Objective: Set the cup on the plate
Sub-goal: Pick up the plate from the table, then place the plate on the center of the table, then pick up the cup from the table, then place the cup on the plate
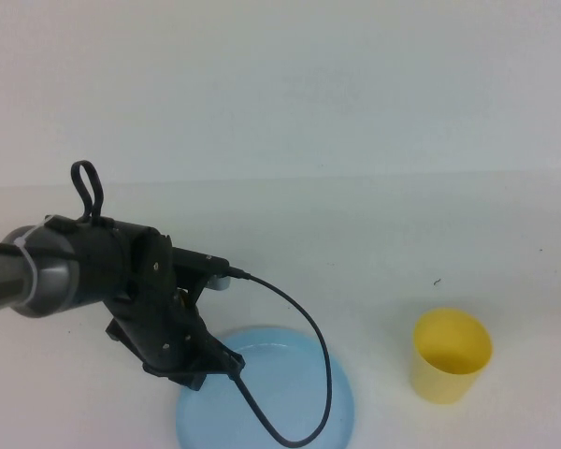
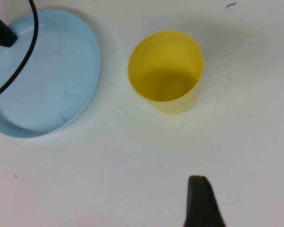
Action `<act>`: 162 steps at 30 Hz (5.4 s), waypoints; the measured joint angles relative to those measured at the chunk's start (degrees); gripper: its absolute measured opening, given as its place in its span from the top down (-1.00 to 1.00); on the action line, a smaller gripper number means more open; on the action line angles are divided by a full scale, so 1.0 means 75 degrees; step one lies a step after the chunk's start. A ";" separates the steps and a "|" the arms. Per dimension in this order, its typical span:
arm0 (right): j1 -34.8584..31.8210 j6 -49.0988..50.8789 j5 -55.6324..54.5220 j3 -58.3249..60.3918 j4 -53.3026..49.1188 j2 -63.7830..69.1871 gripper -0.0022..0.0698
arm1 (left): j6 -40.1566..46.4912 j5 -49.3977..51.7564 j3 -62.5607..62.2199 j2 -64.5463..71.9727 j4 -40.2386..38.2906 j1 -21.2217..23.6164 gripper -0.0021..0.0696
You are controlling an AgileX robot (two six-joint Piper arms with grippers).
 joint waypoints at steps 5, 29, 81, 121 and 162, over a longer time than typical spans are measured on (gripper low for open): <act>0.0000 0.0132 -0.0018 0.0000 0.0000 0.0000 -0.18 | 0.0289 0.0154 -0.0179 0.0000 -0.0292 0.0000 0.94; 0.0000 0.0193 -0.0399 0.0044 0.0263 0.0015 -0.18 | 0.1761 0.0603 -0.2169 0.0000 -0.2039 -0.0014 0.94; 0.3498 0.2617 -0.0461 -0.3607 -0.3686 0.6201 -0.17 | 0.0242 -0.1400 0.2115 -0.9957 0.1899 0.0000 0.94; 0.4685 0.2777 0.0228 -0.6095 -0.3025 0.6975 0.85 | -0.2429 -0.0765 0.4212 -1.0141 0.5419 0.0000 0.94; 0.5025 0.3127 0.1091 -0.7548 -0.2846 0.9688 -0.17 | -0.2751 -0.0753 0.4212 -1.0141 0.5631 0.0000 0.94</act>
